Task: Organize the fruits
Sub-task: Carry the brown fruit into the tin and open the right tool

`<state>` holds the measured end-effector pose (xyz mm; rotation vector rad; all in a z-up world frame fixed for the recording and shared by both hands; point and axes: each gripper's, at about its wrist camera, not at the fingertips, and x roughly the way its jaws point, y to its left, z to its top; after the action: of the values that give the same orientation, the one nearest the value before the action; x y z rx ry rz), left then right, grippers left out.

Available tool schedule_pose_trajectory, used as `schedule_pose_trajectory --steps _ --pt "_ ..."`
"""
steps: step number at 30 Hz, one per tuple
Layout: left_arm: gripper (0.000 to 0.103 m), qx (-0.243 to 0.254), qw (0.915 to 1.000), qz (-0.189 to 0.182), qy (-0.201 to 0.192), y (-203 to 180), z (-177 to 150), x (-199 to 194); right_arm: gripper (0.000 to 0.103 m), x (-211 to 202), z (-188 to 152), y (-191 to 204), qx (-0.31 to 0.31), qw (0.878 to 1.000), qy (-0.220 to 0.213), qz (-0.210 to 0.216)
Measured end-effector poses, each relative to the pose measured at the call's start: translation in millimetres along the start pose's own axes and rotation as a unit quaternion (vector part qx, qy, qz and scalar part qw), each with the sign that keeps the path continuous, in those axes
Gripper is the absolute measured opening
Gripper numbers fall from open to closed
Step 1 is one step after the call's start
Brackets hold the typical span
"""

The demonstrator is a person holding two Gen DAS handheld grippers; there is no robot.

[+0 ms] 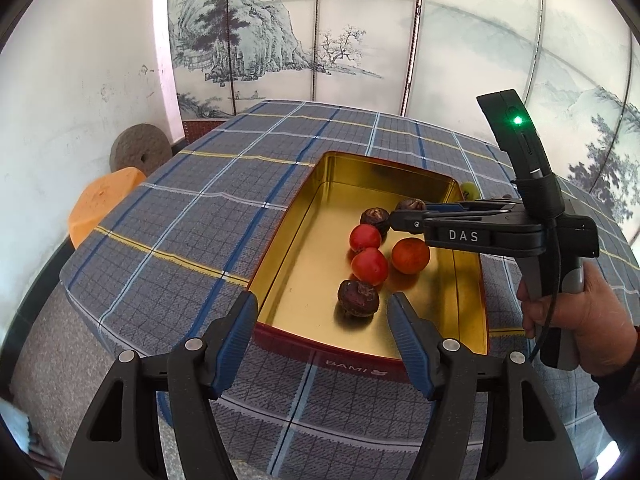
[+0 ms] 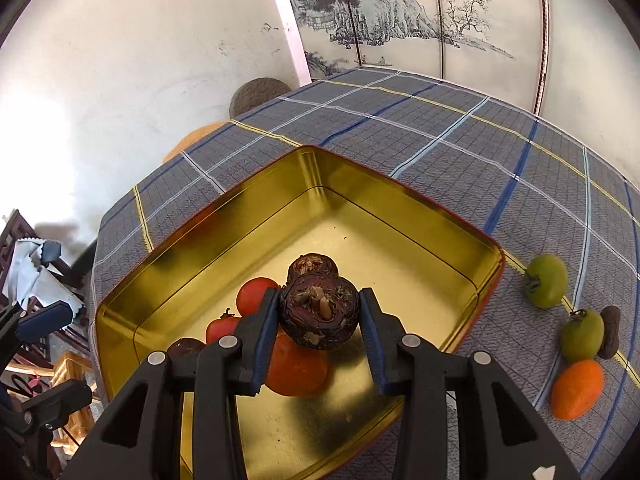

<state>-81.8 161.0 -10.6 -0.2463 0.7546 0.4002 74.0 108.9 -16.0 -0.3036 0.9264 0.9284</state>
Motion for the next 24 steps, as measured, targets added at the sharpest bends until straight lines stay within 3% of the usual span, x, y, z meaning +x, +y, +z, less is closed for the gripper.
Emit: schedule_pose_trajectory --steps 19,24 --pt "0.068 0.005 0.9999 -0.007 0.013 -2.1 -2.5 6.1 0.040 4.9 1.9 7.6 -0.010 1.000 -0.001 -0.007" --pt "0.068 0.004 0.9998 -0.007 0.015 -2.2 -2.8 6.8 0.051 -0.8 1.2 7.0 -0.001 1.000 -0.014 0.005"
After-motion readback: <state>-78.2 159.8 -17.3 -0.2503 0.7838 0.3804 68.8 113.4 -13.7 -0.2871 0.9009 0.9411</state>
